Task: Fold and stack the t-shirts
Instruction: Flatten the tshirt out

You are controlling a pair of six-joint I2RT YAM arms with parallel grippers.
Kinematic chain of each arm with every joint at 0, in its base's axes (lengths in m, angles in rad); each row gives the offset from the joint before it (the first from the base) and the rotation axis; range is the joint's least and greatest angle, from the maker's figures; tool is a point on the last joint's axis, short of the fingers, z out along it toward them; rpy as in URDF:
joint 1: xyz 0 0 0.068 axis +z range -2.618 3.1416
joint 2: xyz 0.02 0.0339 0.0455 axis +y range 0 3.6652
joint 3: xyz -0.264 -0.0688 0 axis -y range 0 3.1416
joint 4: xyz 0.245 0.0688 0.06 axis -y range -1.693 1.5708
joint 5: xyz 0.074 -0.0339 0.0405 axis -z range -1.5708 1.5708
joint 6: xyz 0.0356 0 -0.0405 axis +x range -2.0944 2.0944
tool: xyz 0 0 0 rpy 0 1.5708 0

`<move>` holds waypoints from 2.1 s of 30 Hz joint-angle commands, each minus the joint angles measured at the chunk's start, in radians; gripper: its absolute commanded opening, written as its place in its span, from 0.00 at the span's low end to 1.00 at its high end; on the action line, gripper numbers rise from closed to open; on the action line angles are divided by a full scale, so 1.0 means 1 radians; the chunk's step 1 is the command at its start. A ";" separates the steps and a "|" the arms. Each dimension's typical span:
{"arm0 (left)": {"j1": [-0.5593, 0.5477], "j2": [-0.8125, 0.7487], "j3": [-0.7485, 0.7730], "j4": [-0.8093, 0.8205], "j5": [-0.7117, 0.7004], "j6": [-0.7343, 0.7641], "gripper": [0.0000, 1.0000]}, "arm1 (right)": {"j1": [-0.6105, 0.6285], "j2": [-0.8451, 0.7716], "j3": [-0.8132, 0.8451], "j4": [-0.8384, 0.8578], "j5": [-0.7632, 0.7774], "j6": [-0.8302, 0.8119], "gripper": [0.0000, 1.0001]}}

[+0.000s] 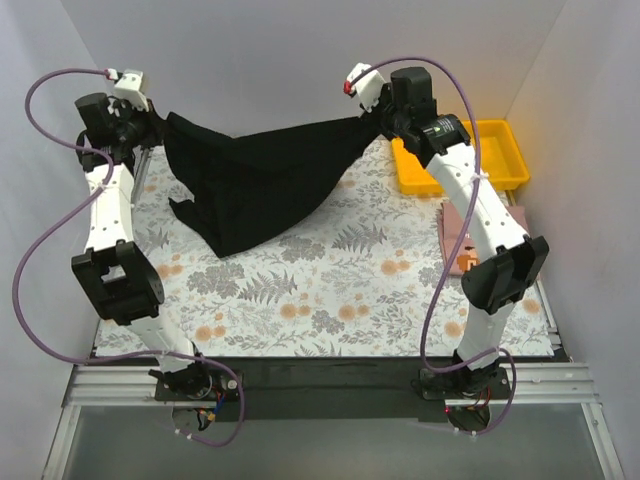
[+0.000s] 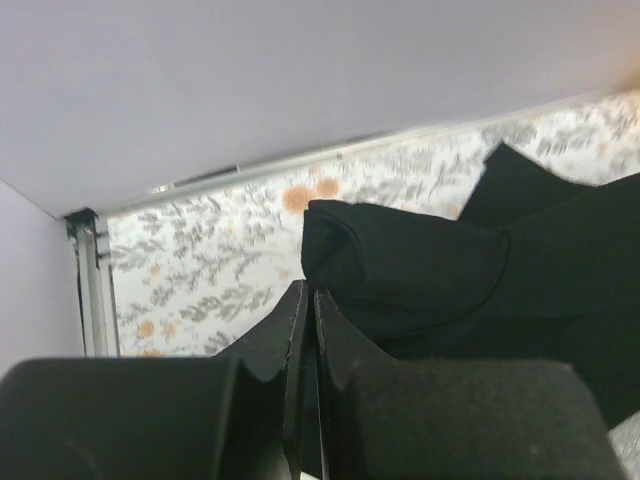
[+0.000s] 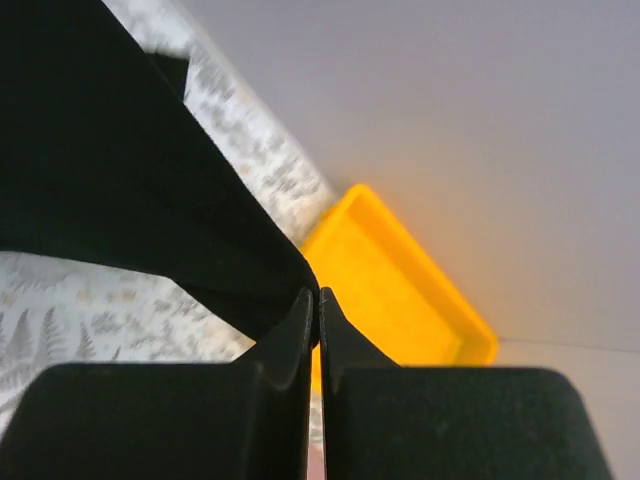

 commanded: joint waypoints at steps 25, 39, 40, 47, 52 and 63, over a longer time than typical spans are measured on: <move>0.143 -1.011 -0.258 0.611 -0.330 0.020 0.00 | 0.012 -0.862 -0.198 0.500 0.082 -0.105 0.01; 0.141 -0.853 -0.510 0.603 -0.116 0.062 0.00 | 0.012 -0.716 -0.535 0.704 -0.025 -0.249 0.01; 0.143 -0.845 -0.541 0.609 -0.094 0.063 0.00 | 0.012 -0.702 -0.569 0.721 -0.033 -0.261 0.01; 0.128 -0.606 -0.744 0.671 -0.013 0.120 0.00 | -0.019 -0.446 -0.778 0.873 -0.085 -0.294 0.01; 0.056 -0.301 -0.731 0.697 -0.060 0.223 0.00 | -0.033 -0.183 -0.718 0.925 -0.078 -0.317 0.01; -0.055 0.218 -0.356 0.643 -0.253 0.269 0.00 | -0.057 0.313 -0.407 0.933 0.050 -0.406 0.01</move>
